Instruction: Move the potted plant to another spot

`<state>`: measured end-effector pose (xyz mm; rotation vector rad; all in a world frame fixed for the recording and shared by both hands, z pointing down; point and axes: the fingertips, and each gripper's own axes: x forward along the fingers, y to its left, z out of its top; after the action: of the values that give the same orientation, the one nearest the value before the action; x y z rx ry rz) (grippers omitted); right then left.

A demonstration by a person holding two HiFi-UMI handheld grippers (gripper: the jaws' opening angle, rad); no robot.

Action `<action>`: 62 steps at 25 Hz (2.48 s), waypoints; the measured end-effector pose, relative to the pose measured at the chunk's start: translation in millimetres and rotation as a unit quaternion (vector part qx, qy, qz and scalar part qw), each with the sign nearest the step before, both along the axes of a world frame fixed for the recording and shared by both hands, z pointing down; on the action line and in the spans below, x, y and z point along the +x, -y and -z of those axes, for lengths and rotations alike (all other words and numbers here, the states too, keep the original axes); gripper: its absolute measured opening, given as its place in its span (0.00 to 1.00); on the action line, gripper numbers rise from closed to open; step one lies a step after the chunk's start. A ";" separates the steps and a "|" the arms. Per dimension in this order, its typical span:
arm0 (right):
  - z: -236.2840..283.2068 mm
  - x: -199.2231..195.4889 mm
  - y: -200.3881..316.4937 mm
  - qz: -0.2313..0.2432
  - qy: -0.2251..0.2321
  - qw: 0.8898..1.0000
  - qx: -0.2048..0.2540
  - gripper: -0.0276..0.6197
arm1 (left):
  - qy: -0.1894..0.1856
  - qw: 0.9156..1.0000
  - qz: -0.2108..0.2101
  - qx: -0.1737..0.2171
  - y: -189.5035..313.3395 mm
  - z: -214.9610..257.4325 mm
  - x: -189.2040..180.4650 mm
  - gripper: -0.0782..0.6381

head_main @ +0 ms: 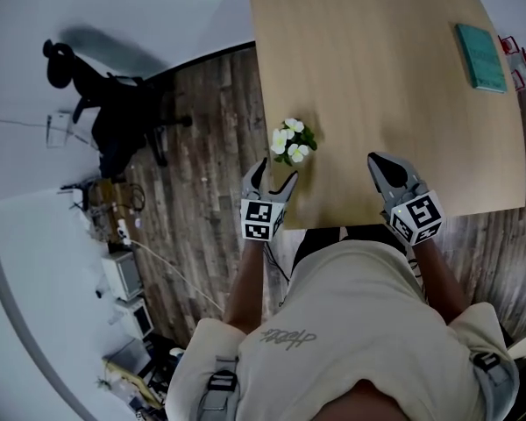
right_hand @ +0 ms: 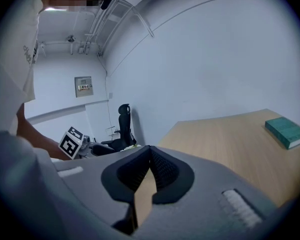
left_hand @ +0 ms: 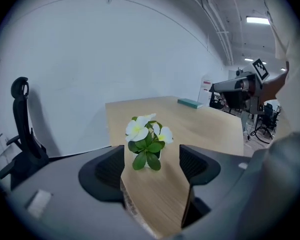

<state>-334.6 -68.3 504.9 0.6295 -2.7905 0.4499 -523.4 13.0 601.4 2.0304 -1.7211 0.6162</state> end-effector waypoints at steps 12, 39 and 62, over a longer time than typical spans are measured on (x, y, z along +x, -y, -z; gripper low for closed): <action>-26.3 11.7 -8.5 -0.034 -0.025 0.998 -0.036 0.05 | -0.041 0.999 -0.013 -0.027 22.8 -60.2 -8.4 0.65; -41.2 11.7 14.9 -0.054 -0.025 0.995 -0.074 0.05 | -0.033 0.999 -0.038 -0.008 79.7 -82.1 8.8 0.66; -23.7 7.6 6.5 -0.025 0.000 0.998 -0.055 0.05 | -0.013 1.000 -0.007 0.002 44.4 -51.8 -1.7 0.62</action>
<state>-327.0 -74.8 528.6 0.6765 -2.7330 0.6105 -525.1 -31.4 653.1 2.0448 -1.6969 0.5898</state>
